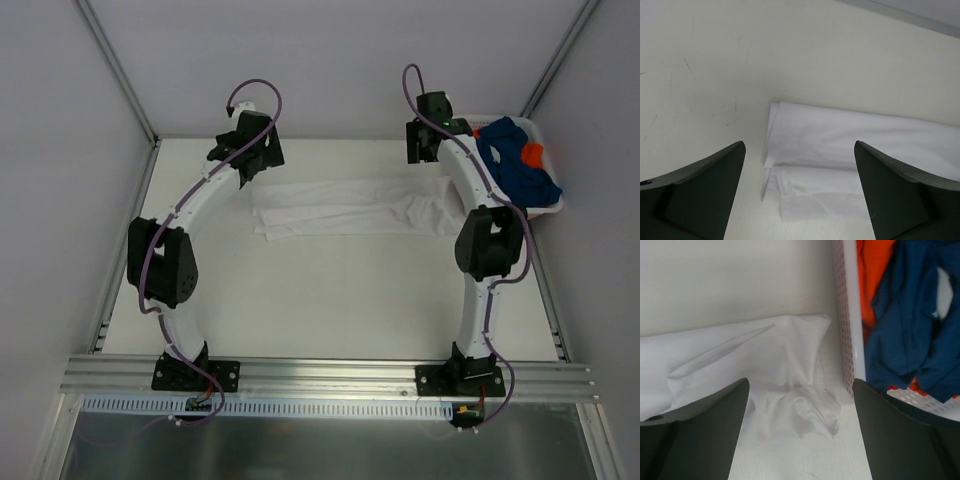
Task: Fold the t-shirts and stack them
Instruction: Fold the tshirt
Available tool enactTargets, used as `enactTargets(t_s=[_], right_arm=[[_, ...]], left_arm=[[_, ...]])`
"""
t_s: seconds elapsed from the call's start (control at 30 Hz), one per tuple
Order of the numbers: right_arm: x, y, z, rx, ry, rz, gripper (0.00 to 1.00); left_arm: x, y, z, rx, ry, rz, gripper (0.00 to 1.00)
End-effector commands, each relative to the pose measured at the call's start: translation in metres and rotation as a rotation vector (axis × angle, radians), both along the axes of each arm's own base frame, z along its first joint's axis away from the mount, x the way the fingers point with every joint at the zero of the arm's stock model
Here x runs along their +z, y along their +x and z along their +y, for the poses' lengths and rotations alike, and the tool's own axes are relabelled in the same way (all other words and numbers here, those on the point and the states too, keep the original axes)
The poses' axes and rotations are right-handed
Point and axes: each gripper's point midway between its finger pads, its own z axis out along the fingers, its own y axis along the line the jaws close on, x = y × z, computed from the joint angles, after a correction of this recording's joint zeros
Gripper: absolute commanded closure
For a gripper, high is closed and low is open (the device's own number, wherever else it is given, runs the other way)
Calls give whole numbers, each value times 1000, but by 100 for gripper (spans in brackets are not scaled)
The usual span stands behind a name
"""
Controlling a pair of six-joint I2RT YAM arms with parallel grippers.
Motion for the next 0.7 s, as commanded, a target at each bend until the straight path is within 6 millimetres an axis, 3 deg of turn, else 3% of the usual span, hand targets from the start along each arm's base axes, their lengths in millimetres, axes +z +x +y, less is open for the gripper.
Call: enactTargets(t_s=[0.0,0.03,0.1,0.13,0.2,0.23,0.37,0.5,0.67], right_arm=[[66,-32,-1,17,58,-107,13],[76,-42,2,11,89,-133,32],[65,-58,8,22,114,-107,69],[42,-72,9,19,115,-50,99],[33,-85,17,23,152,-30,100],[14,-96,19,25,147,19,100],[-19,-117,25,25,126,89,99],[-44,-131,34,31,128,129,99],[-67,-133,43,39,147,171,100]], left_arm=[[32,-27,-20,-89,-73,-38,9],[16,-40,-23,-104,-74,2,31],[-9,-59,-38,-137,-59,59,74],[-17,-65,-43,-148,-57,78,96],[-41,-80,-62,-203,-52,139,100],[-49,-84,-68,-218,-58,159,100],[-86,-97,-84,-247,-100,259,100],[-105,-103,-95,-272,-128,310,100],[-128,-102,-93,-258,-94,351,100]])
